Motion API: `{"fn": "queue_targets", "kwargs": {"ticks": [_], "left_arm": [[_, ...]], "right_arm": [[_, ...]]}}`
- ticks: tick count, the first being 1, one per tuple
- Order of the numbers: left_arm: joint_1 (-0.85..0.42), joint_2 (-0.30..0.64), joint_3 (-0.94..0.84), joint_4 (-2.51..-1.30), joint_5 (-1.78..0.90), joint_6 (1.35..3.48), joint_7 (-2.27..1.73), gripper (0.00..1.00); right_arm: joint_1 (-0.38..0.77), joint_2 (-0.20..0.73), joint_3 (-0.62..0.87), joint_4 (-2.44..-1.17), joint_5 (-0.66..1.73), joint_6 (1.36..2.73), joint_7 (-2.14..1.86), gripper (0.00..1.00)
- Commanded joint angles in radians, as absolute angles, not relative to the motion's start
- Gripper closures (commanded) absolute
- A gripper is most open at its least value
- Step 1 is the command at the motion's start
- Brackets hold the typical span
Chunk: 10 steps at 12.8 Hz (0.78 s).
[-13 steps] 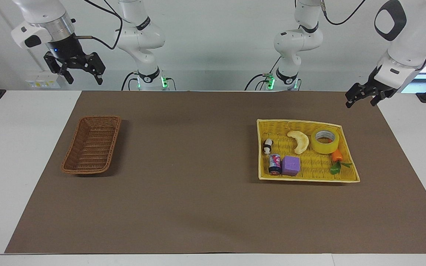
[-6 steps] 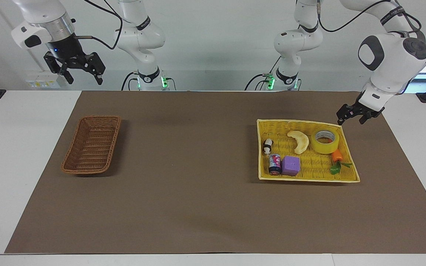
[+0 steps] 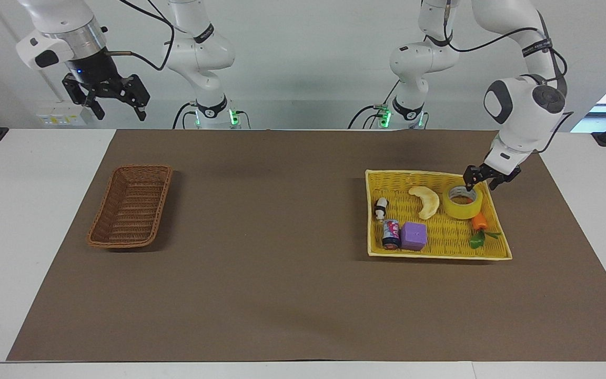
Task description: Move tape to another basket
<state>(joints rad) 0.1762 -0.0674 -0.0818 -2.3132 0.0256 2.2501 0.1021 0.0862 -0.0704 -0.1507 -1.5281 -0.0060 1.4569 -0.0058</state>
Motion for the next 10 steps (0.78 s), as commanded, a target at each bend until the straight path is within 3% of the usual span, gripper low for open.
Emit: {"fn": "queue_targets", "kwargs": {"ticks": [1, 3, 5, 6, 7, 8, 10], "left_arm": [[0.187, -0.081, -0.089, -2.382, 0.041, 2.332, 0.115, 0.43], [0.186, -0.06, -0.089, -2.39, 0.041, 2.352, 0.115, 0.57], [0.187, -0.04, -0.089, -2.39, 0.041, 2.364, 0.115, 0.58], [0.189, -0.029, -0.089, -2.39, 0.041, 2.37, 0.115, 0.69], [0.192, -0.028, -0.089, -2.385, 0.041, 2.367, 0.115, 0.91], [0.193, -0.018, -0.089, -2.373, 0.041, 2.355, 0.115, 1.0], [0.195, -0.014, -0.087, -2.288, 0.04, 2.274, 0.112, 1.0]], "right_arm": [[0.081, -0.08, -0.15, -1.536, 0.015, 1.453, -0.021, 0.0], [0.081, -0.08, -0.15, -1.536, 0.015, 1.453, -0.021, 0.0], [0.081, -0.08, -0.15, -1.536, 0.015, 1.451, -0.023, 0.0], [0.081, -0.08, -0.15, -1.536, 0.015, 1.451, -0.021, 0.0], [0.081, -0.08, -0.15, -1.536, 0.015, 1.453, -0.021, 0.0], [0.081, -0.08, -0.15, -1.536, 0.014, 1.453, -0.023, 0.0], [0.081, -0.08, -0.15, -1.536, 0.015, 1.453, -0.023, 0.0]]}}
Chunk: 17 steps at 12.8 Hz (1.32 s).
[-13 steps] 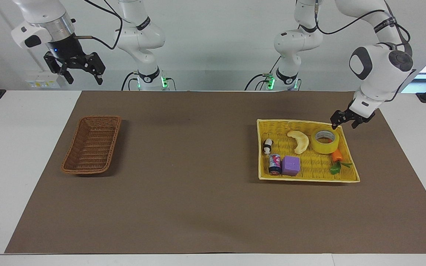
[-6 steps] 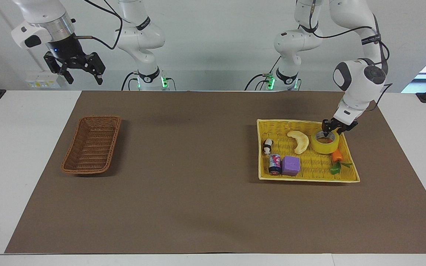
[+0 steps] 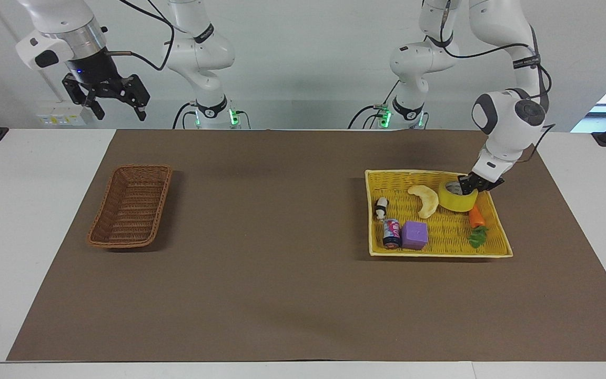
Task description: Move tape to another basket
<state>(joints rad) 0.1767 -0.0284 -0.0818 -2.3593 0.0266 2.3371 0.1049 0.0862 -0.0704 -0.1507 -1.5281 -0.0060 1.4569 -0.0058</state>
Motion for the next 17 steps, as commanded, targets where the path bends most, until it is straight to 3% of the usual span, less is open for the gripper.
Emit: {"fn": "queue_targets", "kwargs": {"ticks": [1, 7, 10, 17], "left_arm": [[0.195, -0.014, -0.089, -2.216, 0.04, 2.173, 0.115, 1.0], [0.172, 0.009, -0.094, -1.88, -0.064, 1.746, 0.091, 1.0], [0.163, 0.083, -0.103, -1.722, -0.086, 1.548, -0.026, 1.0], [-0.07, 0.091, -0.103, -1.707, -0.231, 1.52, -0.431, 1.0]], "right_arm": [[0.081, -0.08, -0.15, -1.536, 0.014, 1.451, -0.021, 0.0], [0.081, -0.08, -0.15, -1.536, 0.014, 1.453, -0.021, 0.0], [0.081, -0.08, -0.15, -1.536, 0.014, 1.451, -0.021, 0.0], [0.081, -0.08, -0.146, -1.536, 0.02, 1.442, -0.029, 0.0]]}}
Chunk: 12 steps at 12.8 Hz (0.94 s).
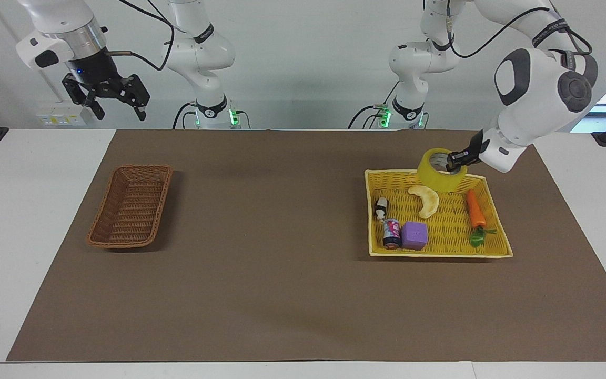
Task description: Move tape to another basket
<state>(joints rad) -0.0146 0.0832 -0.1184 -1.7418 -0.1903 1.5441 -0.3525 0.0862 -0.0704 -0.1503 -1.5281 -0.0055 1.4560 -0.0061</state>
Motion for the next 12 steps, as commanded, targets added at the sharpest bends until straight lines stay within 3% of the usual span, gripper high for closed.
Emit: {"fn": "queue_targets", "kwargs": {"ticks": [1, 6, 12], "left_arm": [[-0.104, 0.091, -0.103, -1.707, -0.276, 1.528, -0.463, 1.0], [-0.234, 0.078, -0.104, -1.735, -0.507, 1.624, -0.483, 1.0], [-0.353, 0.075, -0.107, -1.769, -0.659, 1.793, -0.531, 1.0]], "right_arm": [[0.083, -0.08, -0.115, -1.534, 0.034, 1.453, -0.034, 0.0], [0.08, -0.095, -0.089, -1.537, 0.044, 1.434, -0.095, 0.0], [0.17, -0.101, -0.077, -1.701, 0.285, 1.495, 0.101, 0.0]]}}
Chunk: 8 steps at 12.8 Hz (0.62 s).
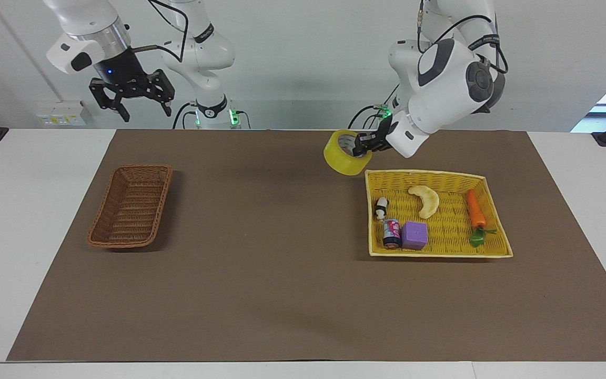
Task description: Move tape to another basket
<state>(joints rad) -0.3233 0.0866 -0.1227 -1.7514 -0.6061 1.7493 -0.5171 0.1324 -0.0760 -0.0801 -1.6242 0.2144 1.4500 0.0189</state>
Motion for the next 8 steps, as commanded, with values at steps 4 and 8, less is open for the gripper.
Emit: {"fn": "queue_targets", "kwargs": {"ticks": [4, 8], "left_arm": [[-0.474, 0.095, -0.11, -1.782, -0.684, 1.949, -0.604, 1.0], [-0.586, 0.124, -0.11, -1.779, -0.683, 2.083, -0.69, 1.0]], "right_arm": [[0.195, -0.101, -0.075, -1.801, 0.492, 1.531, 0.095, 0.0], [0.245, -0.115, -0.072, -1.917, 0.652, 1.687, 0.087, 0.0]]}}
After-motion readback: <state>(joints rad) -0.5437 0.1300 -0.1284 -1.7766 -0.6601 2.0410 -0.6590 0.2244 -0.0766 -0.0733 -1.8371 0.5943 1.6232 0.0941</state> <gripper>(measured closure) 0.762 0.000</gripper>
